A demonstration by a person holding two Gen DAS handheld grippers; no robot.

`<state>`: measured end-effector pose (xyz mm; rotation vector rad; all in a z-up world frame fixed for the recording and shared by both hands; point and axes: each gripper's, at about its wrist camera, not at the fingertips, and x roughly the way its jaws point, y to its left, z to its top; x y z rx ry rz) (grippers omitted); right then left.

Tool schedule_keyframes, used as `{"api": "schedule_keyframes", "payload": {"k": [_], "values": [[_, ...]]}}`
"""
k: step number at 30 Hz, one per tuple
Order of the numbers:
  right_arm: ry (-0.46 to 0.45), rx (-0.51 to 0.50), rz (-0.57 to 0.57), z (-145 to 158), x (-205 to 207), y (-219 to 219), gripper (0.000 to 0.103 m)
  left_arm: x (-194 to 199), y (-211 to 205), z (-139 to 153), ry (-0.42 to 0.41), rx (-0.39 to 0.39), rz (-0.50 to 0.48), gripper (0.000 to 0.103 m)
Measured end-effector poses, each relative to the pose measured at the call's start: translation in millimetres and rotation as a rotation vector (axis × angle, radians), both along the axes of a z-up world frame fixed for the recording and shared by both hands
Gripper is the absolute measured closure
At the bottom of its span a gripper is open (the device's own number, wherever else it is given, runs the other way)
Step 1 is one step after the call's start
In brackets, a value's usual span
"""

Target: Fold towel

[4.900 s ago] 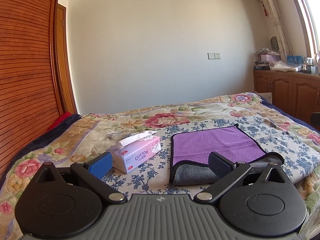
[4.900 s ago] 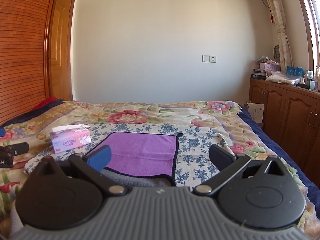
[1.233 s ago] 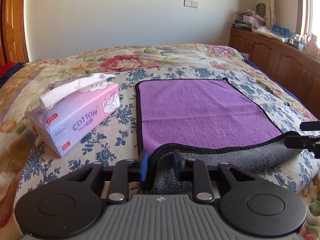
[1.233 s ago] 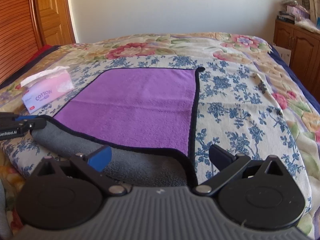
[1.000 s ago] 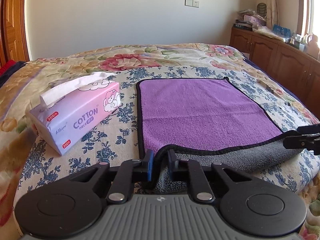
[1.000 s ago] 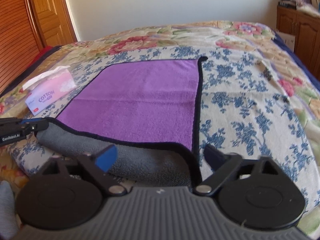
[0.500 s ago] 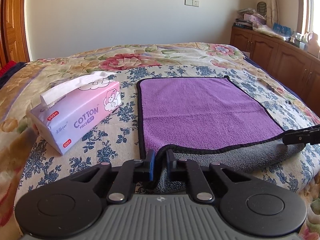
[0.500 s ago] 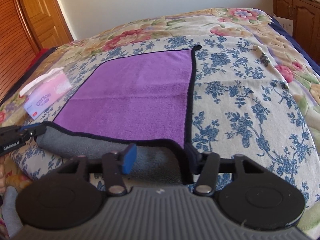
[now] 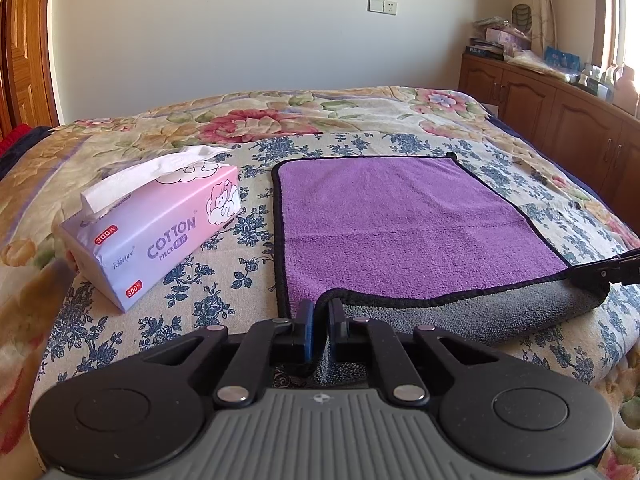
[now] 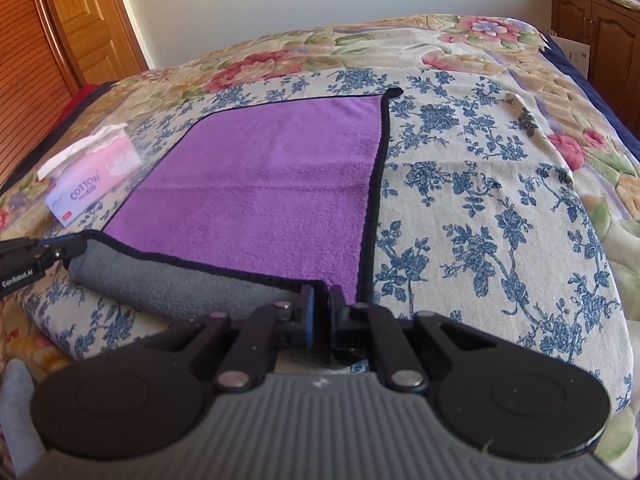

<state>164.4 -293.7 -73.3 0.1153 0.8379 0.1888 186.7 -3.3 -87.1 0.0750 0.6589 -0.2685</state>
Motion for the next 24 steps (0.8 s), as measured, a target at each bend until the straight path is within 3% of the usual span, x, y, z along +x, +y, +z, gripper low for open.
{"api": "schedule_keyframes", "payload": {"k": [24], "values": [[-0.135,0.013,0.019,19.0,4.7,-5.3,0.099,-0.9,-1.3,21.8,-0.044,-0.049,0.014,0.097]]}}
